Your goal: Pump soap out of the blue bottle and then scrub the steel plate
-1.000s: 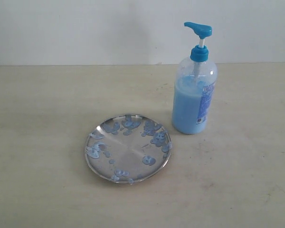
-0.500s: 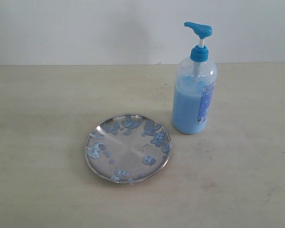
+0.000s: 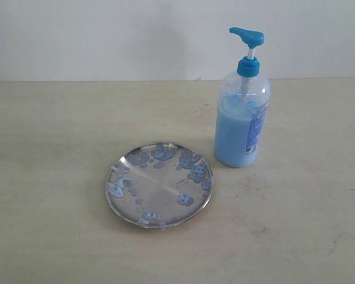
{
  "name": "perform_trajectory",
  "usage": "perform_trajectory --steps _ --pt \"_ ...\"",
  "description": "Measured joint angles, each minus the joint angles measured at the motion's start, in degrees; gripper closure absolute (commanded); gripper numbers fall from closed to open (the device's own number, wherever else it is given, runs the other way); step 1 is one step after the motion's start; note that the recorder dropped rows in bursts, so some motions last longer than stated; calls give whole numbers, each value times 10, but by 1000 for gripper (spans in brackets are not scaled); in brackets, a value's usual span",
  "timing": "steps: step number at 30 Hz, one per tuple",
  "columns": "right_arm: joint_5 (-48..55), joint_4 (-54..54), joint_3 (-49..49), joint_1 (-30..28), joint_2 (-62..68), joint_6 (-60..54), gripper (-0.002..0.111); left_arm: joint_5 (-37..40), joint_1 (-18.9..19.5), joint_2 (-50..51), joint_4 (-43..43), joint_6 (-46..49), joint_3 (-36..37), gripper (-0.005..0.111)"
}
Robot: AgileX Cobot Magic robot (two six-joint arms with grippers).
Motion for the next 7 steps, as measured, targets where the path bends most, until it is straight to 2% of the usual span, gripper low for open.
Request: perform_trajectory --steps 4,7 --pt "0 0 0 0 0 0 108 0 -1 0 0 0 0 102" --pt "0 0 0 0 0 0 108 0 -17 0 0 0 0 102"
